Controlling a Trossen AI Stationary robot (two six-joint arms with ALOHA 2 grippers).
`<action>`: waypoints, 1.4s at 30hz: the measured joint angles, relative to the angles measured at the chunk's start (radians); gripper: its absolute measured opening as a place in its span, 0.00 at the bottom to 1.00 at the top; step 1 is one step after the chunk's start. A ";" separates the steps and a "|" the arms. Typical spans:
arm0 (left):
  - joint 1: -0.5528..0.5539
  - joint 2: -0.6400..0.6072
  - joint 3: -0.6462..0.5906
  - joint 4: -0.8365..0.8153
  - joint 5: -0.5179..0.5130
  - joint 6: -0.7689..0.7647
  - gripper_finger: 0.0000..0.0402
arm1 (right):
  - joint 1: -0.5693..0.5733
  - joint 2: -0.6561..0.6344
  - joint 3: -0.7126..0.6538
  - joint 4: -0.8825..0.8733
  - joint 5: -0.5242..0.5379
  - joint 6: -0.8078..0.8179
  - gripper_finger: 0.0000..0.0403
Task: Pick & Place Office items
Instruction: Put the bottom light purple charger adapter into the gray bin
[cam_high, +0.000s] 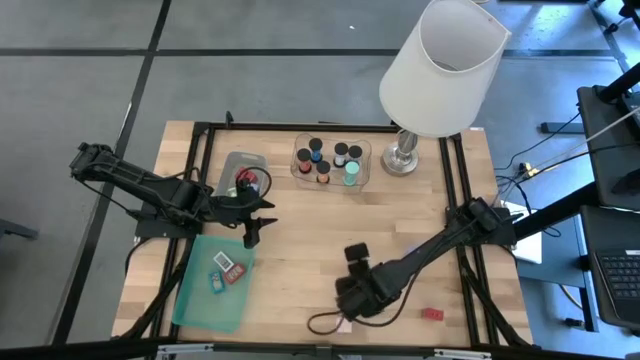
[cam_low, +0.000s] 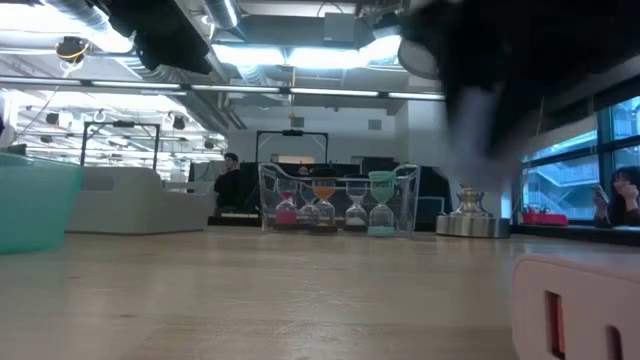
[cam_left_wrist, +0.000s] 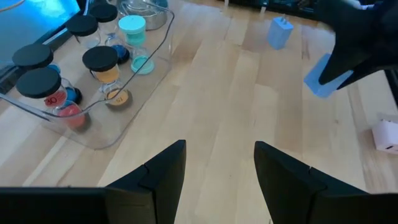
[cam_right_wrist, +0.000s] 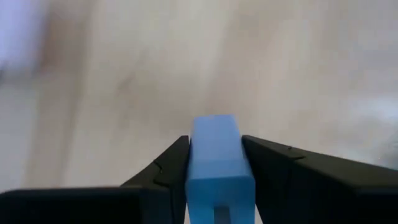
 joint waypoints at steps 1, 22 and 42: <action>0.000 0.000 0.000 0.000 0.000 0.001 0.46 | -0.007 0.000 0.029 -0.008 0.052 0.002 0.30; -0.144 0.000 0.000 0.232 0.002 0.614 0.47 | -0.087 0.000 0.430 0.012 0.461 0.169 0.32; -0.212 0.075 0.000 0.539 -0.113 0.854 0.66 | -0.097 0.000 0.460 0.269 0.515 -0.103 0.32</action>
